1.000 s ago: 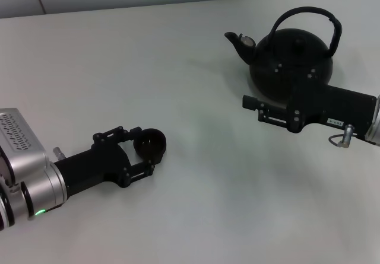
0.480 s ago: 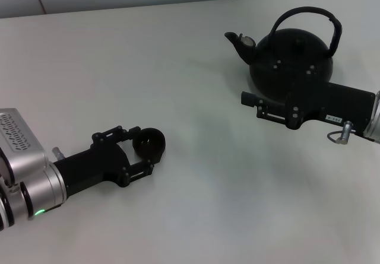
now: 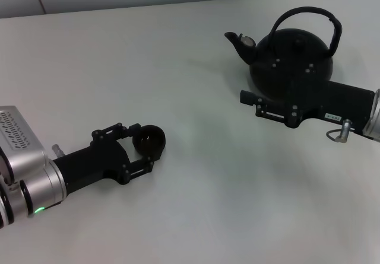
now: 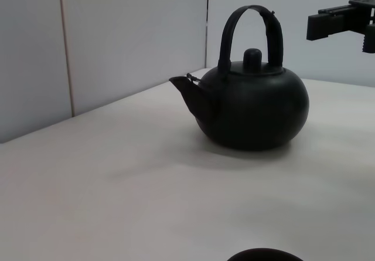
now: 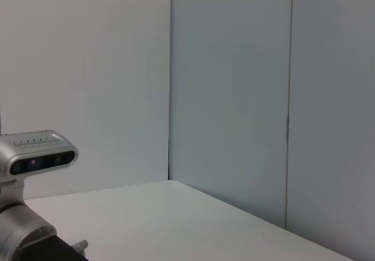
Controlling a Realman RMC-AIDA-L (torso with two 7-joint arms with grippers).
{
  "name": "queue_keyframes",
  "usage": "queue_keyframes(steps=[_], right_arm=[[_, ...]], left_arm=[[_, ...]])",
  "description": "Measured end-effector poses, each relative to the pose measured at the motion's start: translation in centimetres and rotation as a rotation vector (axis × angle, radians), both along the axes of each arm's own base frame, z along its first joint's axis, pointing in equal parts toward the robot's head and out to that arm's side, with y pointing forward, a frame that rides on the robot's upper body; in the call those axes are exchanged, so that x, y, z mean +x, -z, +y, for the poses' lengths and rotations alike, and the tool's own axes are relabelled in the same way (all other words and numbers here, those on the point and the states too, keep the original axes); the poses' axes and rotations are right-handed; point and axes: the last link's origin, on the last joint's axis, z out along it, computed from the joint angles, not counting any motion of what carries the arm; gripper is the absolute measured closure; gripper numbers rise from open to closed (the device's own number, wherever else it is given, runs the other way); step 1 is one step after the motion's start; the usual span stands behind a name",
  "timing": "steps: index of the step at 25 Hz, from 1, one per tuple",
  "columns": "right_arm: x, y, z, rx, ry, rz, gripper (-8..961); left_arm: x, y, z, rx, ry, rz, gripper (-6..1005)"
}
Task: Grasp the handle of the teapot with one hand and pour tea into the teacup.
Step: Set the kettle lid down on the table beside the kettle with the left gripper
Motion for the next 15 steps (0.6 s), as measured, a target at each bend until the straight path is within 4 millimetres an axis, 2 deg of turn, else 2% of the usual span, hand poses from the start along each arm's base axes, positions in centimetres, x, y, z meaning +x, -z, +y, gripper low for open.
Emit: queue_keyframes(steps=[15], right_arm=[[0.1,0.03,-0.06,-0.001,0.006,0.0,335]], left_arm=[[0.02,-0.02,0.16,0.005,0.003,0.009,294]])
